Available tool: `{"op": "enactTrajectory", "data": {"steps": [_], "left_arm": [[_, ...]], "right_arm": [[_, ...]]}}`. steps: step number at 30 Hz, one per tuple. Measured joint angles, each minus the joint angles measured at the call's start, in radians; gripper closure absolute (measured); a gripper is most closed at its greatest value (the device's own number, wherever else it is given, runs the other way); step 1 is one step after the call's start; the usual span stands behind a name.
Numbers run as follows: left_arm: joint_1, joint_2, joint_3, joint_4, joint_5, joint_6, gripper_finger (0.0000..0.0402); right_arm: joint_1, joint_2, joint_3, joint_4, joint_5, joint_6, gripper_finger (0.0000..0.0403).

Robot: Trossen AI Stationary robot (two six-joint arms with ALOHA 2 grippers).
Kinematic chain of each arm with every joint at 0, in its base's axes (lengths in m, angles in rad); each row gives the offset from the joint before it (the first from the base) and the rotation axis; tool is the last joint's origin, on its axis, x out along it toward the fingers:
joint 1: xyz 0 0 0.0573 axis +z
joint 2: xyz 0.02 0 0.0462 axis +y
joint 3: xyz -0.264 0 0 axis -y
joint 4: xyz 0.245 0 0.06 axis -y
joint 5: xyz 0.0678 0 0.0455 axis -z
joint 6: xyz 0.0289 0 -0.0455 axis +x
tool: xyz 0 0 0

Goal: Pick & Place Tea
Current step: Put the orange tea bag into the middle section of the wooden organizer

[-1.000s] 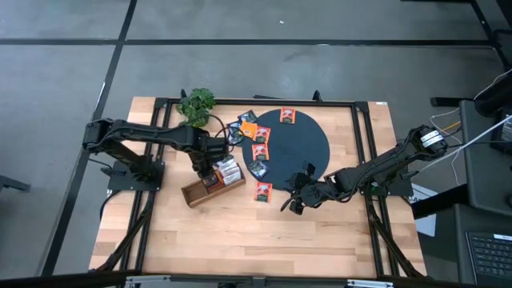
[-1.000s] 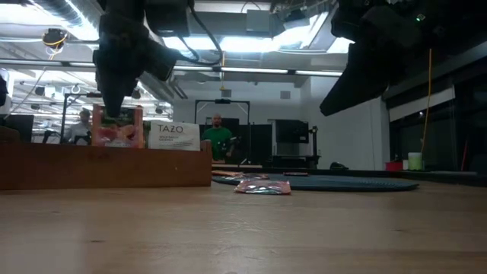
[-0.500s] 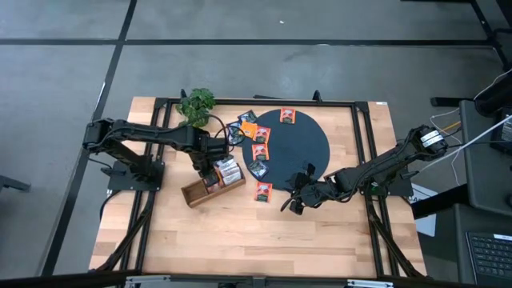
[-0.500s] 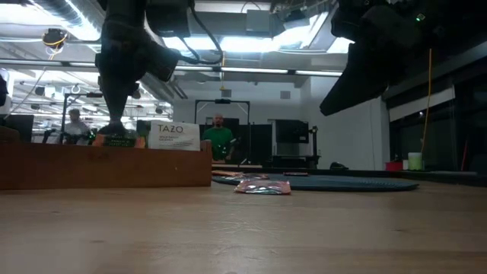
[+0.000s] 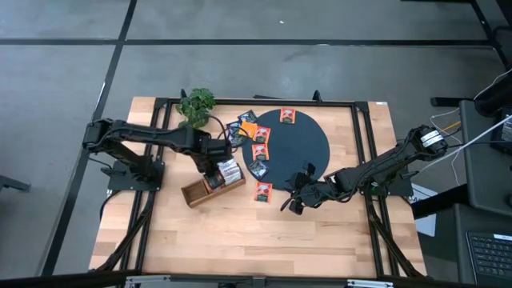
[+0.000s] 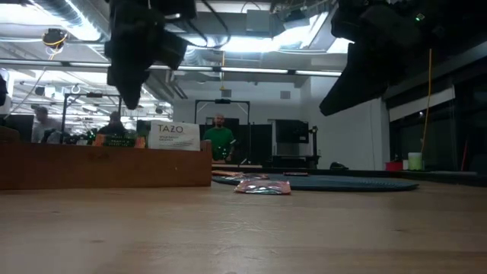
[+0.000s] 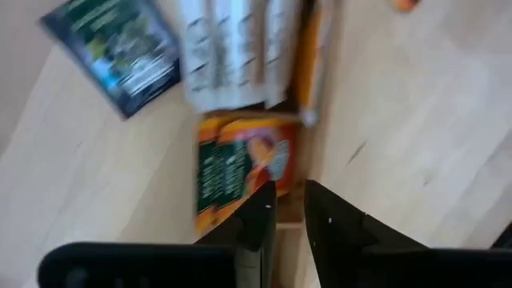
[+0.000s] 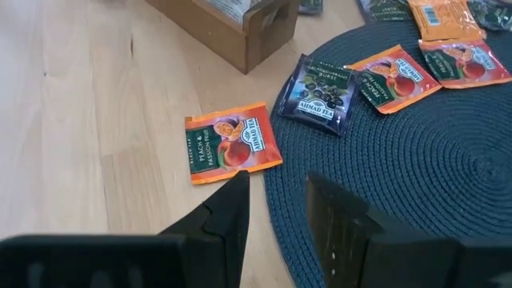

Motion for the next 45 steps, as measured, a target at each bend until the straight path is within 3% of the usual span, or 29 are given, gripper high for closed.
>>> {"op": "enactTrajectory", "data": {"steps": [7, 16, 25, 32, 45], "left_arm": [[-0.087, 0.0, 0.0, 0.122, -0.036, -0.001, 0.0338], [-0.241, 0.018, 0.002, 0.449, -0.269, 0.103, 0.0348], [-0.309, 0.2, 0.002, 0.572, -0.398, 0.275, 0.0351], [-0.309, 0.316, 0.002, 0.585, -0.578, 0.273, 0.0351], [-0.308, 0.394, 0.002, 0.723, -0.544, 0.322, 0.0351]], "right_arm": [[-0.001, 0.03, 0.0, 0.003, 0.0, 0.03, 0.0279], [-0.002, 0.091, 0.0, 0.042, -0.016, 0.037, 0.0279], [-0.005, 0.111, 0.0, 0.043, -0.036, 0.084, 0.0279], [-0.005, 0.111, 0.0, 0.045, -0.044, 0.107, 0.0279], [-0.041, 0.111, 0.0, 0.062, -0.057, 0.106, 0.0279]]}}
